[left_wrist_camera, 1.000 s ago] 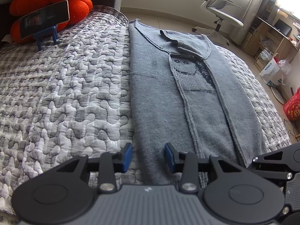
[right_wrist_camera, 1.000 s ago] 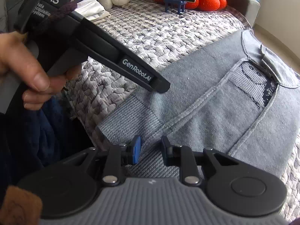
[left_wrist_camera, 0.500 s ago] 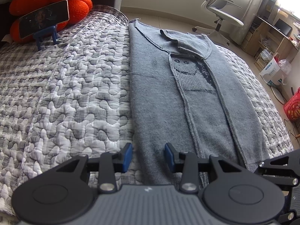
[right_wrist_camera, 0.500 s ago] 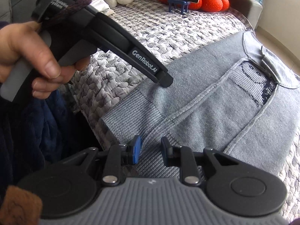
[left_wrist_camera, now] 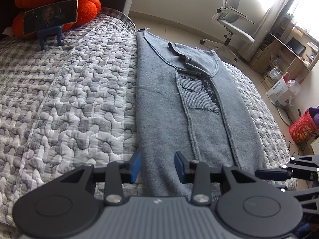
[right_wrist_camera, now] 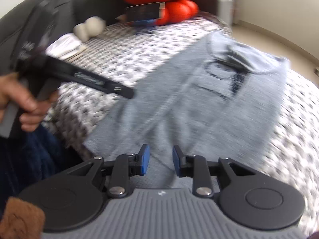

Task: Fold clothes
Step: 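Move both grippers toward the ribbed hem of the grey sweater, then close both grippers on the ribbed hem of the sweater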

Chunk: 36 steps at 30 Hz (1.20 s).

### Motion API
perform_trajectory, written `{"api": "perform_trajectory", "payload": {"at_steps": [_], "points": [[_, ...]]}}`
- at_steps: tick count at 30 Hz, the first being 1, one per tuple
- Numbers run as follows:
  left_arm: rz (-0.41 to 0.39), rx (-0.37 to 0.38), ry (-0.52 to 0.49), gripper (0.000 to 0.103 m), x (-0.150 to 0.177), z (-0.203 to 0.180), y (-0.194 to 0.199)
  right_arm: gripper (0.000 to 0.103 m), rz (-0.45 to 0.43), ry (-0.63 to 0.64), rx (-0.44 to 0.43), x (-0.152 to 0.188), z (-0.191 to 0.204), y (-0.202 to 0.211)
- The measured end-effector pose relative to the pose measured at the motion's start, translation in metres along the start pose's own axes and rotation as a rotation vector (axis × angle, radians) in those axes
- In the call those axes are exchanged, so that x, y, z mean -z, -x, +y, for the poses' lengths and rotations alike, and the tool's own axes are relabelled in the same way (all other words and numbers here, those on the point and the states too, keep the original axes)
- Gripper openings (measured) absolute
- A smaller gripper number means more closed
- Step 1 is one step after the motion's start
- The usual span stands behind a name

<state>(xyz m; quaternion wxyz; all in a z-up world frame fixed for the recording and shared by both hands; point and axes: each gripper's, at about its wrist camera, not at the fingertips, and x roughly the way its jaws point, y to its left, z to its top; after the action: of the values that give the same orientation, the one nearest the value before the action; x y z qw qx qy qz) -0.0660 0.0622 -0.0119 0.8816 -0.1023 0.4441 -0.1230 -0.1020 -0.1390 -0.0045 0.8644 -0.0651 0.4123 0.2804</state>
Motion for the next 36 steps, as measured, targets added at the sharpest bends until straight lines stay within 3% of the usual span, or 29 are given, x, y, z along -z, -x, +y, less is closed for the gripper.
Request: {"api": "perform_trajectory", "payload": {"at_steps": [8, 17, 24, 30, 34, 36], "points": [[0.043, 0.079, 0.082, 0.038, 0.022, 0.011, 0.01, 0.036, -0.049, -0.301, 0.079, 0.055, -0.047, 0.041], [0.102, 0.145, 0.13, 0.041, 0.037, 0.015, 0.003, 0.036, -0.05, -0.542, -0.055, 0.087, -0.077, 0.047], [0.115, 0.135, 0.082, 0.042, 0.039, 0.007, -0.002, 0.038, -0.021, -0.594, -0.081, 0.09, -0.078, 0.035], [0.128, 0.164, 0.083, 0.042, 0.041, 0.004, -0.004, 0.037, -0.053, -0.585, -0.088, 0.087, -0.074, 0.037], [0.127, 0.162, 0.074, 0.04, 0.041, 0.002, -0.004, 0.025, -0.076, -0.578, -0.089, 0.085, -0.073, 0.039], [0.121, 0.157, 0.074, 0.023, 0.041, 0.002, -0.003, 0.011, -0.087, -0.575, -0.09, 0.084, -0.072, 0.04]]}}
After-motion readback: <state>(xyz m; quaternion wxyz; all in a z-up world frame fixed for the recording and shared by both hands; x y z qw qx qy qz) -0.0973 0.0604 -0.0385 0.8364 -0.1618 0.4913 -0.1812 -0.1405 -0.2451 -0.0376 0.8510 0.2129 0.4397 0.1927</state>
